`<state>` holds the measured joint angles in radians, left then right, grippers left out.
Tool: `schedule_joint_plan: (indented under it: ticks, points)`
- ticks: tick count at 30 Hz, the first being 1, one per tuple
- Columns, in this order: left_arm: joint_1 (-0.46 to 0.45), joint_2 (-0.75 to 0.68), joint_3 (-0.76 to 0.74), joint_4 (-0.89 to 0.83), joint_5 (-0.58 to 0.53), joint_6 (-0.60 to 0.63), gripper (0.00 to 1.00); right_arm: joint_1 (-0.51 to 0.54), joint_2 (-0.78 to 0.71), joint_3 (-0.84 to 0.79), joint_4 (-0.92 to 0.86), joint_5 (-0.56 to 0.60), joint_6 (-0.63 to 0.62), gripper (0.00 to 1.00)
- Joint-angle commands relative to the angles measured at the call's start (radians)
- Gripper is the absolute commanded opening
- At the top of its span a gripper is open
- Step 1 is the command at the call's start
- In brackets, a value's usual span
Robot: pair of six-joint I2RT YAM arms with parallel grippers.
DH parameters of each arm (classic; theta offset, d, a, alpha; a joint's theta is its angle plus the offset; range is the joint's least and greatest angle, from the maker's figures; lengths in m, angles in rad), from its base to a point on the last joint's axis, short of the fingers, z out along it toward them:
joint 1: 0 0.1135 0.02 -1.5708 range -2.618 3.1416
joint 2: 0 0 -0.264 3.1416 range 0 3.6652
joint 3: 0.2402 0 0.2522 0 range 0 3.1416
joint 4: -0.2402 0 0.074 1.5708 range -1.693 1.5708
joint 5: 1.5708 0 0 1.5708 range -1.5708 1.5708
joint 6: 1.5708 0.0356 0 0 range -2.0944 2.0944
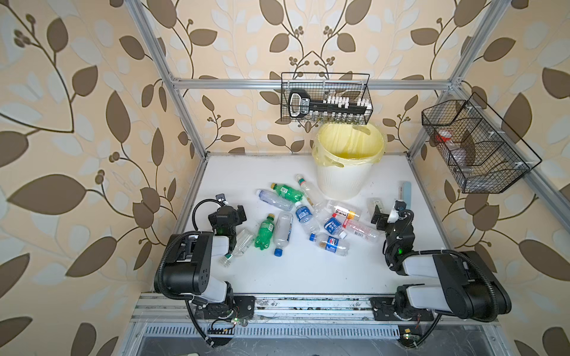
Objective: Throw the plastic bottles in the bin
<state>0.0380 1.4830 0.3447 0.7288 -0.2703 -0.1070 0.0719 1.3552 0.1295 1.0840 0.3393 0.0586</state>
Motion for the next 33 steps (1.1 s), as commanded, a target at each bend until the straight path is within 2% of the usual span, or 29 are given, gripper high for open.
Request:
schedule_joint_plan:
  ticks: [1, 18, 22, 33]
  points:
    - [-0.009, 0.003, 0.026, 0.023, -0.015, -0.002, 0.99, -0.001, 0.000, 0.018, 0.019, -0.010, -0.014, 1.00]
    - [-0.010, 0.002, 0.022, 0.028, -0.011, 0.002, 0.99, 0.000, 0.000, 0.017, 0.022, -0.025, -0.020, 1.00]
    - [-0.010, 0.012, 0.053, -0.019, 0.104, 0.053, 0.99, -0.010, -0.001, 0.016, 0.017, -0.032, -0.009, 1.00]
    - [-0.011, 0.011, 0.052, -0.017, 0.105, 0.053, 0.99, -0.029, -0.007, 0.006, 0.025, -0.027, 0.010, 1.00]
